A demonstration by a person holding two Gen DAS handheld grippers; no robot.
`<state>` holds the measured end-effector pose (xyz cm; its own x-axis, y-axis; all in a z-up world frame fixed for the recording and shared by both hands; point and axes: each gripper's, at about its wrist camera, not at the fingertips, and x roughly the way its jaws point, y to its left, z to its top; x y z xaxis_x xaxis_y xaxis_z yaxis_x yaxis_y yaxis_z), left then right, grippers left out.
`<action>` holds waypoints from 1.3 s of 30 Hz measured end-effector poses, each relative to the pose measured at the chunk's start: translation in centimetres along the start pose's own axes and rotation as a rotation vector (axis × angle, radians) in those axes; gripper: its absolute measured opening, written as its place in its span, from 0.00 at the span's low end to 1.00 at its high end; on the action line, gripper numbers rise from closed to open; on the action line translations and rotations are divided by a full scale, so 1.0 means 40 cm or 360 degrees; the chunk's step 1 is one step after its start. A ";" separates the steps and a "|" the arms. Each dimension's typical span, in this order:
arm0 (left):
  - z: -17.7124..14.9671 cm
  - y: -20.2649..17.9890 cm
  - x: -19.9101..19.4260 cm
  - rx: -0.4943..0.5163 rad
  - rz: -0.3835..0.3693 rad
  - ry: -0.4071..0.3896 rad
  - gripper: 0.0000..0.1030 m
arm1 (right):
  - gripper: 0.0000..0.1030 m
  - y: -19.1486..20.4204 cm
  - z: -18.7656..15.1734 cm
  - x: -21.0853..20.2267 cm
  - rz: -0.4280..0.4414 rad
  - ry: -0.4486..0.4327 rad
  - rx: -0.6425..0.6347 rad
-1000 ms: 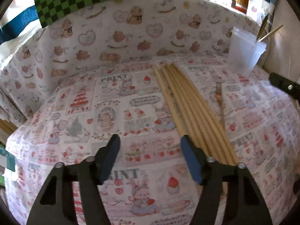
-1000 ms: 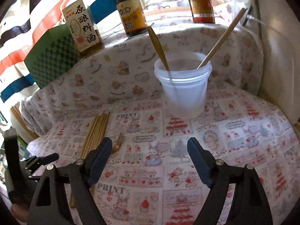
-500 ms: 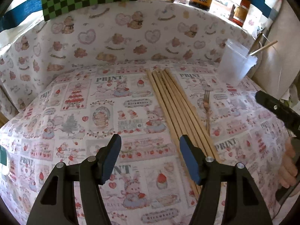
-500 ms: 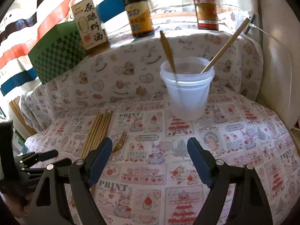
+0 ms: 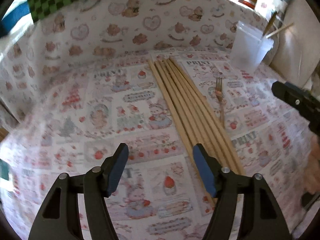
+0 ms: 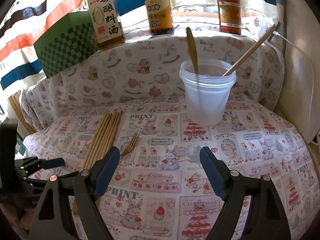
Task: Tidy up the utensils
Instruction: 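Move both open tools back over the chopstick bundle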
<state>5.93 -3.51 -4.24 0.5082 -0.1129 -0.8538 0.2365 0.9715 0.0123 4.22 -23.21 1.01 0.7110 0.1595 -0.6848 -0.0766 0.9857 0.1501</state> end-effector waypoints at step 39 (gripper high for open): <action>0.011 0.048 -0.016 -0.0175 -0.0041 -0.0016 0.85 | 0.81 -0.005 -0.001 0.006 0.0056 0.0064 0.0020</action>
<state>6.42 -1.65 -3.46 0.5113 -0.1397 -0.8480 0.1576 0.9852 -0.0673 4.39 -23.36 0.80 0.6794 0.1965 -0.7069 -0.0921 0.9787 0.1835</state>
